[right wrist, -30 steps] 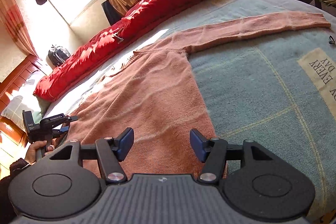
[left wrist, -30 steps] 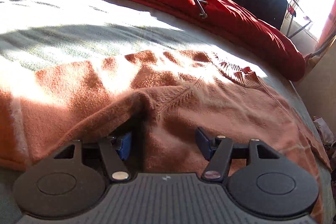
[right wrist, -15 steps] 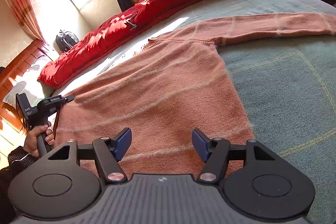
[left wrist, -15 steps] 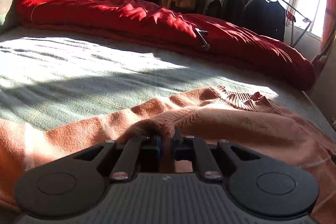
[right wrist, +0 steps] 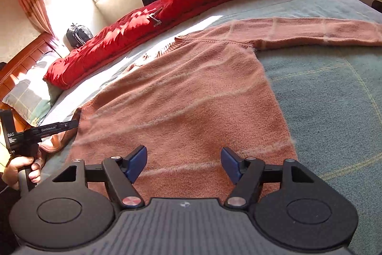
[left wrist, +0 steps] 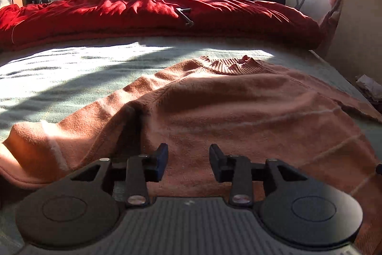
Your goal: Fold clothes
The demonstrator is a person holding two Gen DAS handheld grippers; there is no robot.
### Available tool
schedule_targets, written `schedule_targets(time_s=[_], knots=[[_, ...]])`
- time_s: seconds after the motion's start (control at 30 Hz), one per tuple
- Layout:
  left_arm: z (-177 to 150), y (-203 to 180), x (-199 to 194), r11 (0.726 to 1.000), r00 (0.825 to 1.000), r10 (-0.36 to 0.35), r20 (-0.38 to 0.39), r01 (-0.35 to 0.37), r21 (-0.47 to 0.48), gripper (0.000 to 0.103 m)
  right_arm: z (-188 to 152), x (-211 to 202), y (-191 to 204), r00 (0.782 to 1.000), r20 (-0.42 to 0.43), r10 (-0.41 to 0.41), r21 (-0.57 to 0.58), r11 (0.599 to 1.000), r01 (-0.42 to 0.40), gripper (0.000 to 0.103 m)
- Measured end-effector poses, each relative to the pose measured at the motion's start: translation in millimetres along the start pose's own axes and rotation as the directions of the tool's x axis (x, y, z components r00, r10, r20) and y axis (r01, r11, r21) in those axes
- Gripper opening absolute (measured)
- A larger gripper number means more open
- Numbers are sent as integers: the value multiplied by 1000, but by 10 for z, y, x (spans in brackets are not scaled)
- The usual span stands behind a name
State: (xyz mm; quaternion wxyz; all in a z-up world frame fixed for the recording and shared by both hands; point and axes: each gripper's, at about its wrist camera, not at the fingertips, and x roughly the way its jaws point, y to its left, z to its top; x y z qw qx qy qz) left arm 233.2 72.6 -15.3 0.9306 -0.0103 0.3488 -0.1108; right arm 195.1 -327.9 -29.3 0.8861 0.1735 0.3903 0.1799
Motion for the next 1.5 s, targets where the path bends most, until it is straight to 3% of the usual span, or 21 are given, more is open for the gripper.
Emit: schedule_targets(time_s=[0.1,0.2,0.33,0.5,0.63,0.73,0.93,1.0,1.07,1.2,1.33,1.43,1.5], knots=[[-198,-432,-151,987,996,-86,-24,88,133,48,19,194,125,1000,-19,-20,-85,996,19,72],[-450,-680,-71,973,992,-75,-98,94,210,50,-40,335,222,995,-32,-90,-187,979,83,73],[-821,-710,-144,986,991,-23,-128,44,161,49,-271,190,204,987,-56,-148,-271,954,127,74],[-1113,-687,-583,992,991,-19,-135,35,121,50,-570,-21,170,973,-79,-217,-370,913,174,91],[-1194,-780,-814,981,991,2,-133,23,192,52,-649,-254,105,972,-98,-214,-344,924,169,92],[-1140,-948,-878,963,993,-27,-116,57,264,59,-589,-409,137,977,-100,-188,-334,931,145,92],[-874,-1368,-607,908,997,-71,-33,79,411,63,-261,-347,243,990,-23,-140,-354,927,123,92],[-782,-1476,-423,906,997,-58,-48,73,416,63,-125,-161,290,994,-8,-110,-372,923,99,92],[-825,-1444,-329,924,995,-54,-85,82,374,63,-27,41,299,997,1,-82,-376,923,76,92],[-953,-1304,-238,960,987,-61,-148,99,263,65,-2,422,56,993,-20,-116,-306,946,104,92],[-1178,-1029,-542,985,987,-76,-139,96,146,68,-279,221,-89,994,17,-107,-262,959,107,92],[-1321,-944,-741,987,989,-70,-132,88,133,69,-518,0,-143,993,47,-112,-239,963,120,95],[-1339,-962,-802,985,990,-58,-132,78,155,69,-664,-124,-177,991,70,-114,-213,969,127,103]])
